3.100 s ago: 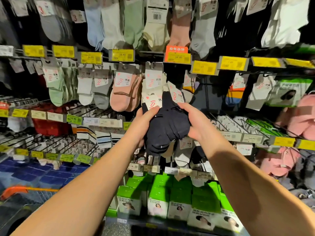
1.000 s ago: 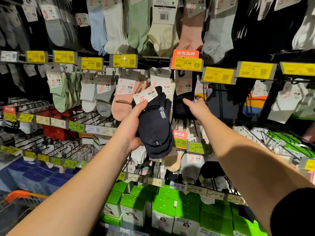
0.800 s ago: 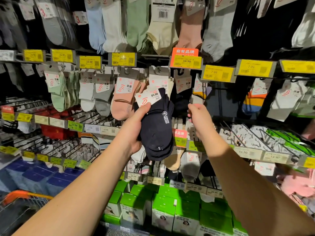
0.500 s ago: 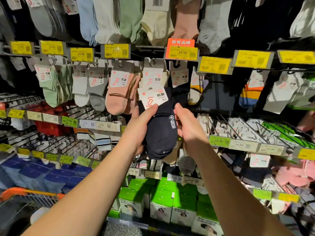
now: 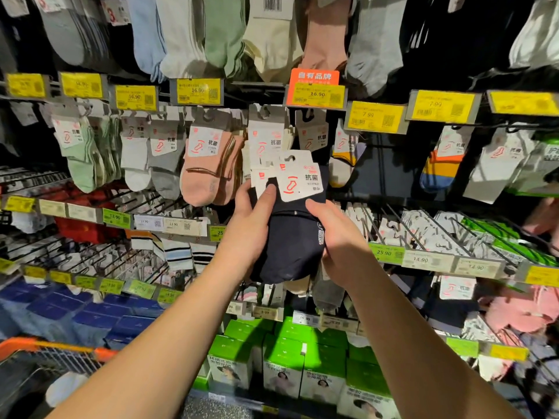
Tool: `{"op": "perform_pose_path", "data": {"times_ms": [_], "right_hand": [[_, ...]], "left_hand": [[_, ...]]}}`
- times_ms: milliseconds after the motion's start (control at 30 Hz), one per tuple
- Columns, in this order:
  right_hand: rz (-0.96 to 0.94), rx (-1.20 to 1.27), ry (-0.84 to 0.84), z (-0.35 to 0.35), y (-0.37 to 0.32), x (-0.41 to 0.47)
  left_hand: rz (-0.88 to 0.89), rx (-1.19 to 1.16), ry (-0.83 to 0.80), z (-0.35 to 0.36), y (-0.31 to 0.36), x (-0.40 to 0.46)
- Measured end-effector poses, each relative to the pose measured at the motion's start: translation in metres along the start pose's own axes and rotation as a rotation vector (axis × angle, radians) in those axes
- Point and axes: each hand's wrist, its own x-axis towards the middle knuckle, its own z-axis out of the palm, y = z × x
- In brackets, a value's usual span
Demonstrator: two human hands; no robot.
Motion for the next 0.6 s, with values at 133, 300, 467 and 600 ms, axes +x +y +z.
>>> {"op": "perform_pose_path", "data": {"times_ms": [133,300,467,600], "right_hand": [[0.021,0.057,0.031,-0.005,0.000,0.004],[0.040,0.134,0.055,-0.009,-0.004,0.012],[-0.022,0.069,0.049,-0.019,-0.008,0.028],[-0.185,-0.144,0.030,-0.030,-0.021,0.045]], "left_hand": [[-0.001,-0.013,0.027,0.000,-0.003,0.003],[-0.078,-0.082,0.020,-0.006,-0.011,0.009],[-0.024,-0.053,0.115,-0.018,-0.014,0.012],[-0.001,0.009,0.185,-0.035,-0.011,0.019]]}}
